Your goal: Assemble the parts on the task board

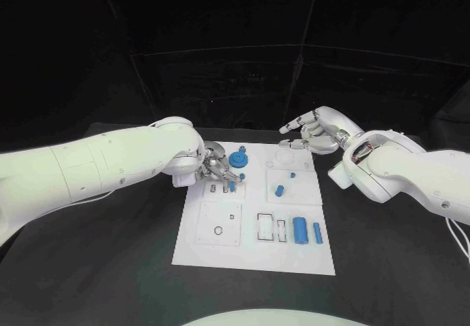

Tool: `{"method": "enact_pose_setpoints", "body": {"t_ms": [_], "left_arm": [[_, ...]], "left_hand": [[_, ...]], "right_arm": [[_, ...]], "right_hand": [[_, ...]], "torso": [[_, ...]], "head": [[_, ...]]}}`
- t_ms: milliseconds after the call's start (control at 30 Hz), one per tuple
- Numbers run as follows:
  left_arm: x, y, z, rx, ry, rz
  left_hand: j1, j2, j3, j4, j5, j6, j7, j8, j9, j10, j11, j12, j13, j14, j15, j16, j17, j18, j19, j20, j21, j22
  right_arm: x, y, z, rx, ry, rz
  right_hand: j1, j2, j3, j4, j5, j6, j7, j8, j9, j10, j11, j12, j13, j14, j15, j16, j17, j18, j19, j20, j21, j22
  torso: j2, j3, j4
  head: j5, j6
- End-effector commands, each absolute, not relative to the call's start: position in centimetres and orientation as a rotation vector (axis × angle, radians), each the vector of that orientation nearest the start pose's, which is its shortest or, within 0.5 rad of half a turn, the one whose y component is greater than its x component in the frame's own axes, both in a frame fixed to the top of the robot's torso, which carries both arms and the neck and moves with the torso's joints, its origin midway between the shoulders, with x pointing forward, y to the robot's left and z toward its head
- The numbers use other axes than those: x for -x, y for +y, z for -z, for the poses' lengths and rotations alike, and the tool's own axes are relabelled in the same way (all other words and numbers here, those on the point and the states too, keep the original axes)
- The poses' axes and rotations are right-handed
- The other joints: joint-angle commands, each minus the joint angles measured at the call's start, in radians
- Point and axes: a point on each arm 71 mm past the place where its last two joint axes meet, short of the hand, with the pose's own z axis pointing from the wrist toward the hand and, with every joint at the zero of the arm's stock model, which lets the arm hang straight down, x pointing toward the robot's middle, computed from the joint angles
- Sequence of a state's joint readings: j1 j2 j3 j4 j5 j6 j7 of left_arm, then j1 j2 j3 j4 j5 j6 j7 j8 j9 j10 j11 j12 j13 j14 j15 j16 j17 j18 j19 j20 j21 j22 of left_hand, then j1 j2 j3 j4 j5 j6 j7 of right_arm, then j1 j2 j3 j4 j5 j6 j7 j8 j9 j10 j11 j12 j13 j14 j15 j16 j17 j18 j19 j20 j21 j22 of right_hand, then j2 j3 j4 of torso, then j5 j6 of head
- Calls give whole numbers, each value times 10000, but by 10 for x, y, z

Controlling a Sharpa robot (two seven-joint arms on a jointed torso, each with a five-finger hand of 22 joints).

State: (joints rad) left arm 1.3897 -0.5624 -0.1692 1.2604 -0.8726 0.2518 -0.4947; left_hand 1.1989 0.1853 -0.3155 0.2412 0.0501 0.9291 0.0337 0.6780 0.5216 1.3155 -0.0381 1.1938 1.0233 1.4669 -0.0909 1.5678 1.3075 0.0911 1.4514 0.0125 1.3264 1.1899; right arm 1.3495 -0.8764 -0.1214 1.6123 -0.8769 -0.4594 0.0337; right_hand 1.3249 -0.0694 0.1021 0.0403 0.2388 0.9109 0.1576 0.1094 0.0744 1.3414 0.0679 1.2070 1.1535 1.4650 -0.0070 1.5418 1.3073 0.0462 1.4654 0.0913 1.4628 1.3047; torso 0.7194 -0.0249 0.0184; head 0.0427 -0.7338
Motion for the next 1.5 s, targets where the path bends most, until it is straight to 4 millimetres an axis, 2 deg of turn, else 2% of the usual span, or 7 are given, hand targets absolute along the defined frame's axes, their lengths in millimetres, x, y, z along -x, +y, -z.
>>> {"method": "enact_pose_setpoints", "body": {"t_ms": [33,900,1067,1200,1300,1500], "left_arm": [[-529,147,193,1027,24319,4505],[-527,144,197,710,24584,4361],[-526,144,197,713,24554,4391],[-525,143,196,764,24478,4441],[-525,143,196,835,24435,4499],[-524,144,196,934,24363,4569]], "left_hand": [[67,-6,1,-39,-11,-38,-5,56,20,80,12,52,12,1039,-60,30,2633,-162,76,-21,52,19],[183,-184,45,-218,-10,-12,-27,99,108,134,-8,94,53,1039,-73,30,2633,-171,88,-24,114,108],[436,-127,269,-456,-5,-34,-31,94,162,137,-13,90,52,1039,-75,30,2633,-165,65,-24,105,99],[1048,165,808,-888,5,-122,-72,25,176,119,-49,62,30,1039,-100,30,2633,-155,42,-38,88,81],[1369,276,1145,-1158,7,-177,-90,-49,167,103,-66,39,16,1039,-114,30,2633,-154,32,-51,87,85],[1520,262,1428,-1370,6,-187,-91,-125,157,102,-69,26,16,1039,-114,30,2633,-155,24,-57,86,94]], "right_arm": [[-485,-196,131,-2803,15808,-9980],[-486,-196,132,-2797,15872,-9957],[-487,-197,132,-2808,15886,-9925],[-487,-197,132,-2802,15896,-9915],[-487,-197,132,-2796,15902,-9909],[-487,-197,132,-2789,15917,-9904]], "right_hand": [[1,46,-16,-15,20,-19,-21,23,-4,-42,-35,-15,0,902,-50,-58,1982,66,12,8,-33,1],[16,45,-16,-26,15,-18,-22,26,-4,-39,-35,-11,2,904,-51,-56,1987,66,12,8,-34,-1],[16,45,-16,-26,15,-18,-22,26,-4,-39,-35,-11,2,904,-51,-56,1987,66,12,8,-34,-1],[22,49,-16,-30,14,-17,-22,30,-4,-33,-36,-3,10,906,-51,-51,1997,65,15,7,-31,6],[22,49,-16,-30,14,-17,-22,30,-4,-33,-36,-3,10,906,-51,-51,1997,65,15,7,-31,6],[22,49,-16,-30,14,-17,-22,30,-4,-33,-36,-3,10,906,-51,-51,1997,65,15,7,-31,6]], "torso": [[-5,-2,3],[-1,-5,5],[-1,-8,5],[0,-11,5],[-1,-12,5],[-4,-8,7]], "head": [[7,0],[17,-30],[21,-48],[29,-54],[33,-59],[46,-66]]}}
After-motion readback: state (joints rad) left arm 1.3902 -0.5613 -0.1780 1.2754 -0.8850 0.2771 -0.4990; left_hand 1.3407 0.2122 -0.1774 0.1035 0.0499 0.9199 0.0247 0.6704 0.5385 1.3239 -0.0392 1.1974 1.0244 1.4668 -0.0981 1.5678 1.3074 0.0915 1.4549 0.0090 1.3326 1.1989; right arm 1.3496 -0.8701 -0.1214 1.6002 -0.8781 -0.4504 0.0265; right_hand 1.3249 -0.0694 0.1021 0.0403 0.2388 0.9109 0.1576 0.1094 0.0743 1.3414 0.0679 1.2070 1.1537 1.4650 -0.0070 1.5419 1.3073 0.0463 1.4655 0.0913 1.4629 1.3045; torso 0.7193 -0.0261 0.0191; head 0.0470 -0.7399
